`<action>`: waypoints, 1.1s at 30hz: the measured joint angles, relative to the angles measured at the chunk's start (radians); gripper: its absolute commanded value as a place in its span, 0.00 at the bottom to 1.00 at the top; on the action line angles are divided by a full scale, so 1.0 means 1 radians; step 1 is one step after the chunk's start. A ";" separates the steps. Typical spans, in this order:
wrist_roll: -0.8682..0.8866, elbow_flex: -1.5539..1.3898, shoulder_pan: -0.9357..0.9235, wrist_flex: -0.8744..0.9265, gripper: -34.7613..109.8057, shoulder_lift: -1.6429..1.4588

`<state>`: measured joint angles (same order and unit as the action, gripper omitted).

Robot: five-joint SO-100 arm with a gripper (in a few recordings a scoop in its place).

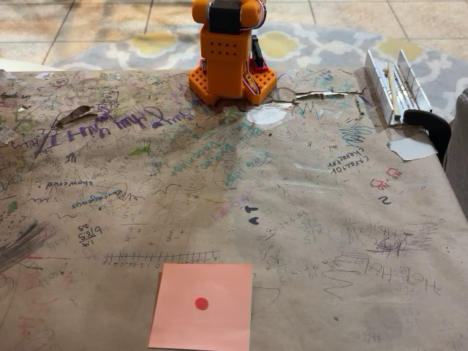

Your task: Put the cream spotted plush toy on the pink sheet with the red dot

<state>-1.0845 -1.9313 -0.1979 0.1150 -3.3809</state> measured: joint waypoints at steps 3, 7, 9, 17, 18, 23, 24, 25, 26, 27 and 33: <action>-0.219 0.018 0.017 0.051 0.24 0.000; -0.385 0.060 0.037 0.055 0.24 0.000; -0.430 0.106 0.046 0.072 0.24 0.000; -0.500 0.236 0.087 0.104 0.24 -0.015; -0.499 0.236 0.095 0.104 0.24 -0.018; -0.517 0.152 0.101 0.147 0.27 -0.021; -0.526 0.101 0.101 0.141 0.28 -0.021; -0.537 0.032 0.100 0.120 0.31 -0.021; -0.555 -0.049 0.100 0.086 0.33 -0.020; -0.588 -0.149 0.100 0.037 0.34 -0.018; -0.733 -0.943 0.080 -0.440 0.50 0.087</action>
<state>-1.8178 -2.8747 -0.1181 -0.3252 -3.2935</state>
